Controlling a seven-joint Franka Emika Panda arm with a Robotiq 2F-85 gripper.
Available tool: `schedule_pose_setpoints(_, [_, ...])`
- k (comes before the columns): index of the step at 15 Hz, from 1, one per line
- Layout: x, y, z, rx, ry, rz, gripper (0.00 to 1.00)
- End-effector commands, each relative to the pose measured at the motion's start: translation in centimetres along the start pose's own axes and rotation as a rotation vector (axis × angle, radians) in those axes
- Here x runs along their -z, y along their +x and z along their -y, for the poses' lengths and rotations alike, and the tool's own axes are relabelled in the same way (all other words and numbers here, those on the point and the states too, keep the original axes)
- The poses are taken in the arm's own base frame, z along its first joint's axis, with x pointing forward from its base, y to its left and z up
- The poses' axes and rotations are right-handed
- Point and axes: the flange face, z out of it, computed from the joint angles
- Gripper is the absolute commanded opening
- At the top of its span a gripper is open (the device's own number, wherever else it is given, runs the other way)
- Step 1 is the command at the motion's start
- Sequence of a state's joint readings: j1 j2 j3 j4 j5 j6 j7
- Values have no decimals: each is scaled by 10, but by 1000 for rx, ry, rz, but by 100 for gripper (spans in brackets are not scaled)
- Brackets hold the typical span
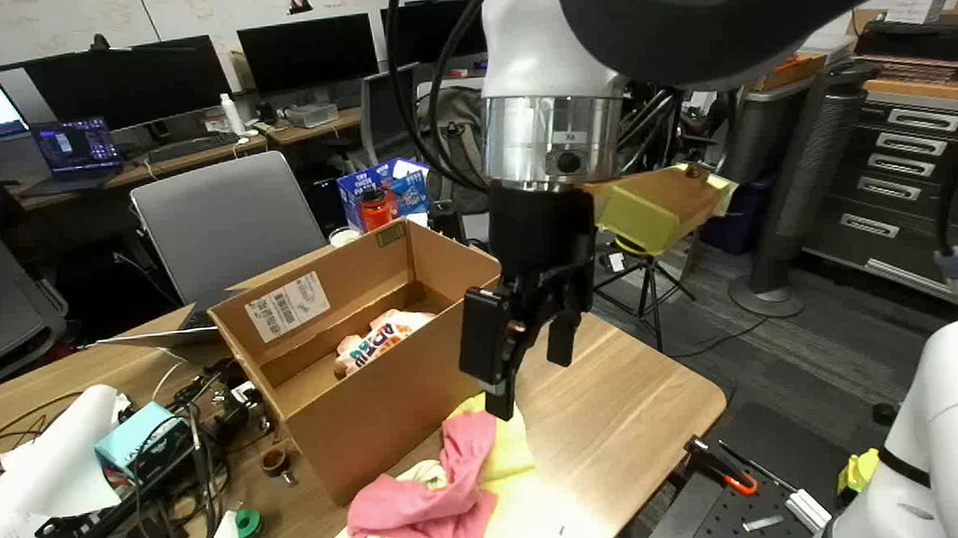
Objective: Pick the cloths on the table and put them in the box
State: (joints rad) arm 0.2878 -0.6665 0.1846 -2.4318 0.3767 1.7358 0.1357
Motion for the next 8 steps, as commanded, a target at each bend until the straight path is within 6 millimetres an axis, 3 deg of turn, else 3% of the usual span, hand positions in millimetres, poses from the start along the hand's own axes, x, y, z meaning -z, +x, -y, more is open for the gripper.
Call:
schedule_pose_setpoints(1, [2, 0, 1, 1, 0, -3, 100])
schedule_pose_setpoints(8, [6, -1, 2, 5, 1, -12, 100])
